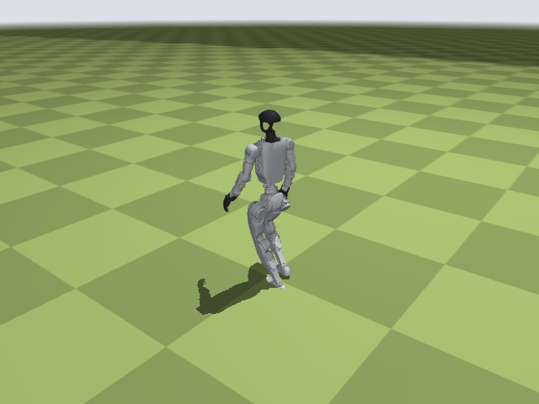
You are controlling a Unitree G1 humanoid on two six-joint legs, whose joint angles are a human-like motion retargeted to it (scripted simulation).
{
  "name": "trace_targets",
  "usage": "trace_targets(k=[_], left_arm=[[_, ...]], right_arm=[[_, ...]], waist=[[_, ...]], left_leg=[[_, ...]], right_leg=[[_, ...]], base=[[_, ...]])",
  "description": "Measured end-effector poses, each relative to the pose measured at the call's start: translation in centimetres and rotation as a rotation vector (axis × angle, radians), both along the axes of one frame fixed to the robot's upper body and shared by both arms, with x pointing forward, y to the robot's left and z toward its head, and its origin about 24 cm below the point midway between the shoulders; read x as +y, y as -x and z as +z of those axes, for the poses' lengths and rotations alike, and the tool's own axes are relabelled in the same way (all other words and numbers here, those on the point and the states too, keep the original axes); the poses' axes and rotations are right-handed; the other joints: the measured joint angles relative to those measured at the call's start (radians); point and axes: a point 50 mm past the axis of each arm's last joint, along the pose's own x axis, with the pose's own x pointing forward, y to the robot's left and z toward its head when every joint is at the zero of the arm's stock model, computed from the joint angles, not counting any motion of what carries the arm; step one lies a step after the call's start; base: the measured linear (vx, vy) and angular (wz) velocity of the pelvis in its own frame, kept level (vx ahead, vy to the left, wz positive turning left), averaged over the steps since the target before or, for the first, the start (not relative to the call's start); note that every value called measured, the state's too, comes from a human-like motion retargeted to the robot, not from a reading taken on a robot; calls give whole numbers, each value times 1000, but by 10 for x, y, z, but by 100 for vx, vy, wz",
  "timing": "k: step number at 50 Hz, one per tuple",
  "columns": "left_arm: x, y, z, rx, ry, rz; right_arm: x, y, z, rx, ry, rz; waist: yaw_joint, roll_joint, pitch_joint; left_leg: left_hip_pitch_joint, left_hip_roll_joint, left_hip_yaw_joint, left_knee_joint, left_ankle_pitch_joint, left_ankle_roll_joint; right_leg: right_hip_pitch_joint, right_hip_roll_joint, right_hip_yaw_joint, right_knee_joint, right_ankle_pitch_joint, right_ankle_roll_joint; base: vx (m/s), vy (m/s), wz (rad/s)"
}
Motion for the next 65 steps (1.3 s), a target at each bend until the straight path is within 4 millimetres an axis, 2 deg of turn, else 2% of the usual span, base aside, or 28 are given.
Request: trace_targets(k=[3, 5, 6, 10, 13, 15, 16, 18, 20, 22, 25, 30, 32, 33, 35, 37, 40, 41, 43, 45, 47, 50, 53, 56, 58, 61, 63, 65], left_arm=[[-8, -43, 28, -167, 13, -59], [-14, -63, 44, -257, 14, -103], [-16, -67, 47, -280, 15, -116], [-21, -68, 50, -310, 14, -144], [-25, -46, 33, -230, 21, -140], [-27, -31, 20, -154, 23, -142], [-28, -21, 12, -106, 20, -149], [-28, 1, -2, -7, 13, -161], [-24, 25, -15, 93, 5, -164], [-19, 51, -25, 185, 1, -149], [-10, 90, -36, 301, 9, -100], [4, 138, -43, 413, 21, 17], [7, 153, -44, 444, 19, 60], [11, 156, -43, 447, 15, 81], [12, 162, -44, 458, 10, 105], [13, 165, -44, 462, 1, 122], [16, 151, -42, 424, -15, 129], [15, 145, -42, 404, -15, 121], [14, 120, -38, 342, -20, 104], [10, 98, -35, 277, -22, 78], [8, 60, -25, 181, -27, 53], [0, 14, -8, 44, -26, 11], [-8, -28, 15, -97, -17, -38], [-16, -58, 36, -213, -12, -99], [-20, -66, 43, -253, -13, -129], [-24, -64, 41, -253, -15, -149], [-25, -54, 33, -217, -13, -151], [-27, -38, 22, -157, -11, -150]], right_arm=[[-14, 32, -6, 104, 36, -61], [-21, 50, -8, 159, 54, -92], [-23, 60, -9, 184, 61, -103], [-25, 80, -10, 226, 77, -143], [-25, 78, -9, 197, 97, -162], [-26, 60, -7, 132, 111, -154], [-25, 49, -5, 96, 114, -145], [-22, 25, -1, 17, 118, -124], [-17, -2, 5, -72, 110, -105], [-12, -30, 14, -166, 93, -88], [-3, -71, 33, -316, 58, -68], [11, -127, 70, -538, 15, 6], [16, -137, 78, -585, 5, 30], [18, -143, 83, -606, 2, 44], [21, -142, 83, -606, -2, 62], [23, -135, 77, -575, -8, 74], [29, -118, 61, -484, -48, 81], [31, -109, 54, -443, -55, 80], [31, -96, 44, -375, -70, 76], [30, -75, 31, -293, -69, 67], [22, -64, 23, -237, -51, 48], [9, -34, 11, -129, -12, 1], [-5, -2, 1, -20, 27, -61], [-17, 28, -5, 70, 58, -120], [-21, 46, -7, 121, 73, -143], [-23, 63, -9, 157, 87, -171], [-24, 69, -9, 158, 100, -184], [-26, 66, -7, 134, 118, -189]], waist=[[11, 57, -13], [28, 98, -28], [28, 101, -30], [38, 140, -40], [55, 189, -21], [72, 236, -5], [80, 237, -3], [94, 227, -4], [109, 205, -7], [123, 179, -6], [141, 143, -2], [144, 77, -24], [153, 63, -27], [144, 33, -27], [140, 9, -30], [129, -18, -33], [93, -93, -13], [79, -100, -10], [60, -110, -6], [32, -109, -3], [28, -72, 3], [9, -24, 8], [2, 31, 2], [21, 94, -18], [24, 111, -26], [29, 139, -35], [38, 171, -30], [50, 204, -14]], left_leg=[[52, 71, -11, -13, -27, -26], [57, 130, -15, 32, -61, -46], [55, 138, -15, 81, -74, -53], [52, 209, -31, 335, -85, -95], [4, 316, -28, 631, 42, -140], [-79, 415, -35, 834, 140, -149], [-126, 445, -28, 903, 152, -130], [-226, 485, -14, 999, 137, -80], [-322, 489, 1, 1017, 78, -34], [-399, 461, 14, 950, 23, -13], [-476, 392, 27, 748, -12, -21], [-513, 223, 18, 253, 44, -67], [-521, 183, 7, 207, 53, -73], [-484, 138, 14, 139, 87, -65], [-473, 95, 19, 175, 112, -53], [-453, 50, 29, 225, 112, -31], [-354, -53, 53, 180, 117, 11], [-341, -70, 56, 197, 99, 21], [-282, -90, 52, 154, 86, 37], [-240, -100, 50, 163, 52, 41], [-147, -69, 22, 68, 49, 29], [-52, -30, -1, 11, 23, 5], [11, 27, -22, -17, -1, -19], [27, 116, -30, 24, -47, -45], [22, 148, -32, 110, -81, -61], [21, 202, -47, 293, -103, -91], [10, 263, -52, 464, -58, -123], [-27, 340, -48, 668, 41, -154]], right_leg=[[-18, 120, 1, -331, 5, 26], [-4, 206, 8, -528, 23, 35], [-11, 220, 17, -525, 21, 34], [16, 303, 12, -455, 48, 1], [67, 375, -25, -378, 38, -57], [119, 431, -59, -397, 28, -100], [138, 439, -61, -401, 15, -110], [178, 441, -57, -424, -8, -117], [224, 432, -45, -457, -27, -108], [276, 416, -32, -492, -42, -91], [354, 384, -14, -536, -58, -62], [448, 295, 3, -591, -79, -23], [458, 272, 4, -526, -105, -13], [480, 232, 13, -508, -120, -1], [492, 194, 19, -412, -130, 20], [497, 153, 30, -294, -95, 57], [466, 43, 61, -57, 64, 134], [436, 14, 57, 30, 117, 143], [344, -36, 60, 172, 189, 133], [257, -91, 52, 273, 155, 90], [152, -90, 35, 268, 105, 36], [44, -75, -2, 149, 17, -5], [-12, 9, -29, -121, -2, 8], [-13, 151, -22, -454, 21, 33], [-18, 203, -5, -520, 24, 37], [5, 267, -7, -476, 45, 12], [40, 319, -24, -427, 51, -19], [81, 371, -48, -387, 35, -60]], base=[[3, -4, -35], [-1, -4, -46], [-4, -5, -22], [-1, -5, -15], [-2, -6, -30], [-3, -6, -31], [-2, -6, -20], [-1, -3, -4], [0, 0, 0], [0, 0, 0], [0, 0, 0], [0, 1, 4], [0, 2, 12], [4, 4, 40], [1, 4, 36], [0, 5, 32], [0, 5, 42], [-2, 4, 30], [0, 0, 0], [0, 0, 0], [2, 3, -39], [2, 0, -16], [2, -3, -16], [1, -5, -48], [-4, -6, -28], [-1, -6, -17], [0, -7, -31], [-2, -7, -39]])
